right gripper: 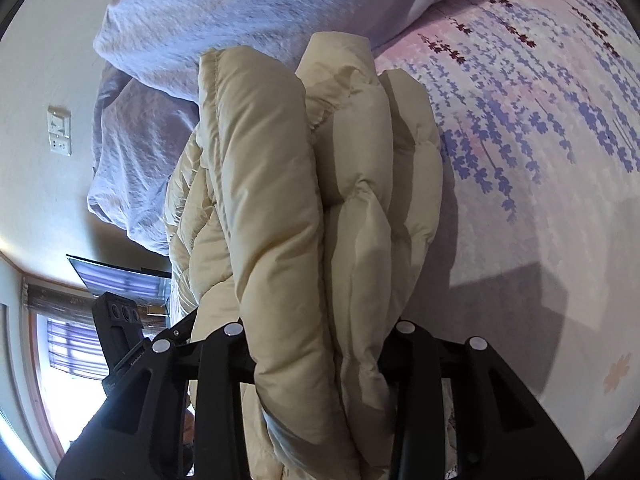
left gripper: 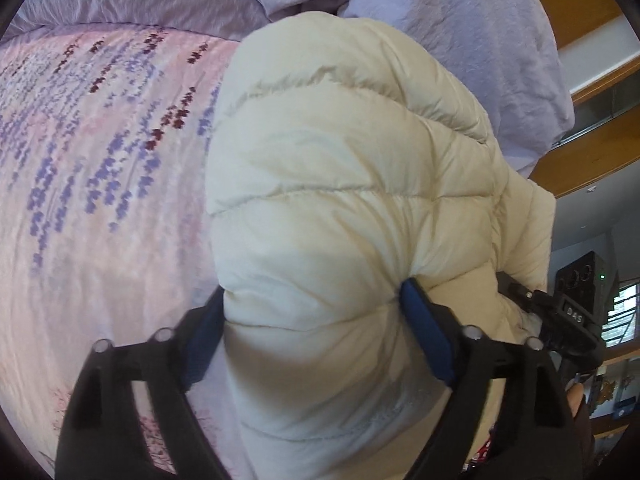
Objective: Fold large clothes
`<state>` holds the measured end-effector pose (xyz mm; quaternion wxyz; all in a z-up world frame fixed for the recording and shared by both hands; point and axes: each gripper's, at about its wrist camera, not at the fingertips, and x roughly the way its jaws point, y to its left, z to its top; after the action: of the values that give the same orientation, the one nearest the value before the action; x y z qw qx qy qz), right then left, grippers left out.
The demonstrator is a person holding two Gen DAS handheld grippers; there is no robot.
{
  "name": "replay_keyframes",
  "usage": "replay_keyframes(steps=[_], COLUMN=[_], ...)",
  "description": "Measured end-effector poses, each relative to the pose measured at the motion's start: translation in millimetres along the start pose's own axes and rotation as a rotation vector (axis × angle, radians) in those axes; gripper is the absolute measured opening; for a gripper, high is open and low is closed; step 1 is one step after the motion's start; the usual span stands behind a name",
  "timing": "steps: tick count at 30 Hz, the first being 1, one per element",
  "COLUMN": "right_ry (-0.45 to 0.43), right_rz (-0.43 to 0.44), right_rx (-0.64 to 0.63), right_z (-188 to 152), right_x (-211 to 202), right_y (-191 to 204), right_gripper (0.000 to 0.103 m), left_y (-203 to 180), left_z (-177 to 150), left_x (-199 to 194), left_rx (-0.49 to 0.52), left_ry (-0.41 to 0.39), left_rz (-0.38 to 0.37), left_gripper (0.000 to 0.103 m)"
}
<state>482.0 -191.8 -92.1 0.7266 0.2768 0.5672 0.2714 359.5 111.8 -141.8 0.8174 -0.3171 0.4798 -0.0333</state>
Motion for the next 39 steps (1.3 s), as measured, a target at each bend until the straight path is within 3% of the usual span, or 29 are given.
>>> replay_keyframes(steps=[2, 5, 10, 18, 25, 30, 33, 36, 39], right_ry=[-0.002, -0.007, -0.002, 0.026, 0.047, 0.024, -0.036, -0.156, -0.215], right_rz=[0.004, 0.009, 0.032, 0.046, -0.027, -0.156, -0.232, -0.302, -0.307], right_rx=[0.005, -0.007, -0.044, -0.111, -0.176, -0.202, -0.212, -0.248, -0.321], right_z=[-0.2, -0.4, 2.2, 4.3, 6.3, 10.5, 12.4, 12.5, 7.6], right_x=[-0.5, -1.9, 7.1, 38.5, 63.4, 64.4, 53.6, 32.6, 22.4], right_y=[-0.4, 4.7, 28.2, 68.9, 95.8, 109.3, 113.5, 124.9, 139.4], right_gripper=[0.036, 0.036, 0.035, 0.035, 0.035, 0.056, 0.066, 0.066, 0.066], left_y=[-5.8, -9.6, -8.7, 13.2, 37.1, 43.2, 43.5, 39.1, 29.1], left_z=[-1.4, -0.7, 4.3, 19.8, 23.4, 19.4, 18.3, 16.4, 12.1], left_x=[-3.5, -14.1, -44.5, -79.6, -78.1, -71.7, -77.1, -87.7, -94.9], left_rx=[0.019, 0.037, 0.067, 0.069, 0.047, 0.069, 0.096, 0.134, 0.180], left_ry=[-0.020, -0.050, -0.114, -0.193, -0.194, -0.189, -0.212, -0.259, -0.301], left_rz=[-0.004, -0.023, -0.028, 0.047, 0.135, 0.277, 0.337, 0.384, 0.407], left_gripper=[0.055, 0.034, 0.028, 0.028, 0.031, 0.045, 0.054, 0.065, 0.073])
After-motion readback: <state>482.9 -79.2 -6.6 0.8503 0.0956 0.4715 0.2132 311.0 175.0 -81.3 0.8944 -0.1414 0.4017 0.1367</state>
